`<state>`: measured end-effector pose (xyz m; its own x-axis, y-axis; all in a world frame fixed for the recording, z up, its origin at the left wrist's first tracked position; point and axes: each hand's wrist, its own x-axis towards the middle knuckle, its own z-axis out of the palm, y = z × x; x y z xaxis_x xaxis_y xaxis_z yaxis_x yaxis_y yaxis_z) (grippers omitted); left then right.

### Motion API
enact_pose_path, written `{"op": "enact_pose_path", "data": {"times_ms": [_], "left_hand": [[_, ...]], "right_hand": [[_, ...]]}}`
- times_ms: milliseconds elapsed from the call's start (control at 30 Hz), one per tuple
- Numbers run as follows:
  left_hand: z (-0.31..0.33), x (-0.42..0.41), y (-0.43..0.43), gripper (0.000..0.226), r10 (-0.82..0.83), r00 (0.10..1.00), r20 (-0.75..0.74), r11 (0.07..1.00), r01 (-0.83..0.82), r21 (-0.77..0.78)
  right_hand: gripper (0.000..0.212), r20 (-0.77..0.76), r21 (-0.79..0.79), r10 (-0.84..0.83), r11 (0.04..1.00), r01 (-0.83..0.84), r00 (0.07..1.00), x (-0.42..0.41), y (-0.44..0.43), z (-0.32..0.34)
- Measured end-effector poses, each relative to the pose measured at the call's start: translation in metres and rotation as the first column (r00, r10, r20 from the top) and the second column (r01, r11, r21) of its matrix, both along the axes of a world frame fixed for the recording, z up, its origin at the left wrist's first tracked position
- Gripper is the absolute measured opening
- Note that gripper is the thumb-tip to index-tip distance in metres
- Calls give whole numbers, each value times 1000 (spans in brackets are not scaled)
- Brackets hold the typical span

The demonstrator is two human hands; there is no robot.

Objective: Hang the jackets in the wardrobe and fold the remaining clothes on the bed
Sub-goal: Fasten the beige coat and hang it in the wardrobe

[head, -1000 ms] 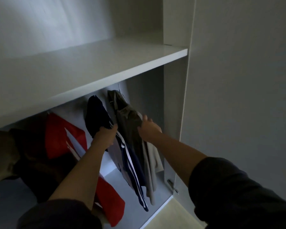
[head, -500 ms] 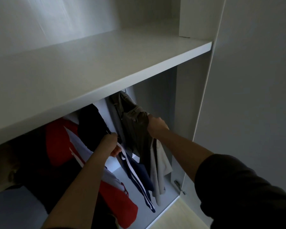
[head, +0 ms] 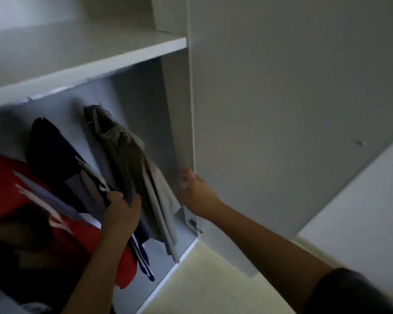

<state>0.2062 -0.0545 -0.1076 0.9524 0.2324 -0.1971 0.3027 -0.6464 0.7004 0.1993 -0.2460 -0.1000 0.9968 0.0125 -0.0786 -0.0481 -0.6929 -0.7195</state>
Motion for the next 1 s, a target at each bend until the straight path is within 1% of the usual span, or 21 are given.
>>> {"op": "enact_pose_path", "data": {"times_ms": [67,133,200,267,300,367,467,533,600,700,733,767,867,933,1000], "left_hand": [[-5,-40,-47,37,-141,990,-7,990,141,-3],[-6,-83,-100,29,-324,946,15,946,324,5],[-8,-131,-155,21,-502,864,43,865,501,25],[-11,-182,-210,12,-636,767,83,770,639,0],[-13,-207,-238,7,-689,717,101,720,694,-17],[-18,-258,-294,5,-782,612,118,610,791,-52],[-20,-331,-370,5,-902,416,114,410,909,-78],[-18,-377,-418,6,-951,275,139,267,961,-69],[-17,-420,-463,6,-976,144,165,136,989,-58],[-21,-479,-522,4,-980,-46,194,-59,996,-60],[-24,-497,-540,4,-975,-105,196,-118,991,-59],[-29,-513,-558,4,-969,-158,192,-172,983,-59],[-48,-556,-615,1,-944,-296,144,-310,947,-87],[-62,-581,-659,1,-924,-362,122,-375,922,-102],[-73,-603,-708,7,-902,-417,109,-427,898,-104]], "right_hand": [[49,10,62,-103,993,102,995,-61,-39,-3],[44,17,126,-219,968,215,976,-124,-81,-5],[38,1,186,-338,925,332,941,-191,-124,-6],[35,-12,235,-463,860,452,886,-258,-165,-8],[33,-9,252,-532,818,517,847,-292,-186,-10],[30,-1,284,-675,707,648,737,-360,-226,-15],[27,-32,335,-858,475,814,513,-457,-277,-19],[26,-56,369,-934,310,876,354,-517,-304,-21],[25,-65,400,-978,156,903,198,-569,-328,-25],[24,-103,466,-994,-85,881,-41,-634,-358,-36],[24,-118,477,-988,-145,867,-101,-652,-368,-42],[24,-135,482,-981,-190,855,-142,-670,-377,-47],[23,-169,482,-958,-284,829,-230,-717,-415,-61],[24,-175,476,-937,-349,807,-302,-744,-451,-69],[24,-187,461,-915,-402,791,-357,-769,-490,-74]]}}
